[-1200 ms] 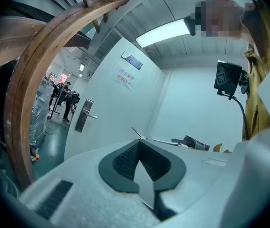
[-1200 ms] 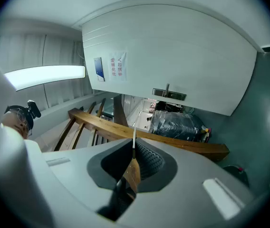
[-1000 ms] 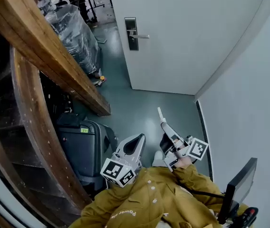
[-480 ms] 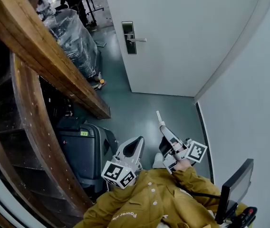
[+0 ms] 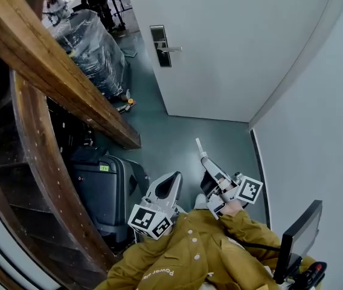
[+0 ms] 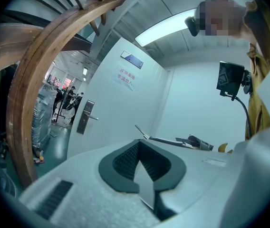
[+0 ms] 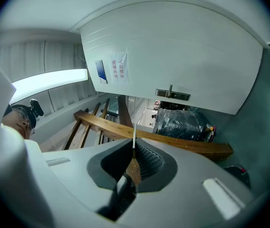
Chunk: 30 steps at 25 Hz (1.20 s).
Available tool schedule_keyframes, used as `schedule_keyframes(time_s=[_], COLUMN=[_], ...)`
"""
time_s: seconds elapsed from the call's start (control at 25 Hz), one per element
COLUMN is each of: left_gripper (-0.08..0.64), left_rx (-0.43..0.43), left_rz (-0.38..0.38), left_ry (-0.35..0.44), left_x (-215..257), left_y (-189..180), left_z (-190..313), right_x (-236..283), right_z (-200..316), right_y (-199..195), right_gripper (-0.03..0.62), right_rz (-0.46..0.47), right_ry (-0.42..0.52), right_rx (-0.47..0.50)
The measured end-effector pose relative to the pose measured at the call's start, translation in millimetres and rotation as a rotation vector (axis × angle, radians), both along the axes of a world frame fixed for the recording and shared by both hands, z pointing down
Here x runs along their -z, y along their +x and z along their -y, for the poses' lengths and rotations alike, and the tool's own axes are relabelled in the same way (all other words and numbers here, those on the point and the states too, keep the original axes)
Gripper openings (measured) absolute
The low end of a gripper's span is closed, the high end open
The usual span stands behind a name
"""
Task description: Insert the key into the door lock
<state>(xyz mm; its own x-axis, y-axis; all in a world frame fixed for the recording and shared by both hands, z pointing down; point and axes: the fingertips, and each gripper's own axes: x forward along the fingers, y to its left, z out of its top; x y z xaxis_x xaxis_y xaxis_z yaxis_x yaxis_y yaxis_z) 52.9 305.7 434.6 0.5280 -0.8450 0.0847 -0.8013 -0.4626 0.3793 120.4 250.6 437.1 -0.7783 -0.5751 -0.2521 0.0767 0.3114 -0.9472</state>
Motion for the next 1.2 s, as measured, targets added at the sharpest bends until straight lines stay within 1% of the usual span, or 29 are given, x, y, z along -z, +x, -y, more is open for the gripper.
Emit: schedule_keyframes(time_s=[0.12, 0.28, 0.48, 0.6, 0.72, 0.96, 1.2], left_gripper=[0.002, 0.002, 0.002, 0.002, 0.002, 0.002, 0.002], left_rx=[0.023, 0.040, 0.048, 0.027, -0.001, -0.029, -0.055], left_rz=[-0.006, -0.011, -0.027, -0.036, -0.039, -0.044, -0.063], left_ry=[-0.009, -0.009, -0.008, -0.011, -0.013, -0.020, -0.037], left_x=[-3.5, -3.0, -7.5, -10.3, -8.9, -6.0, -8.3], left_y=[2.2, -5.2, -25.2, -38.1, -58.2, -116.1, -143.2], left_z=[7.0, 25.0, 71.0, 107.4, 142.6, 208.4, 250.8], right_x=[-3.1, -8.1, -13.5, -18.8, -21.6, -20.8, -20.4], right_z=[9.8, 27.5, 69.3, 103.0, 138.9, 201.5, 239.0], right_y=[3.1, -8.3, -28.8, -41.6, -59.2, -105.7, -138.6], right_gripper=[0.028, 0.028, 0.028, 0.029, 0.029, 0.028, 0.029], right_rz=[0.003, -0.003, -0.019, -0.031, -0.041, -0.050, -0.062], right_ry=[-0.009, -0.027, -0.029, -0.036, -0.050, -0.056, -0.079], right_rx=[0.013, 0.044, 0.057, 0.038, 0.013, -0.025, -0.040])
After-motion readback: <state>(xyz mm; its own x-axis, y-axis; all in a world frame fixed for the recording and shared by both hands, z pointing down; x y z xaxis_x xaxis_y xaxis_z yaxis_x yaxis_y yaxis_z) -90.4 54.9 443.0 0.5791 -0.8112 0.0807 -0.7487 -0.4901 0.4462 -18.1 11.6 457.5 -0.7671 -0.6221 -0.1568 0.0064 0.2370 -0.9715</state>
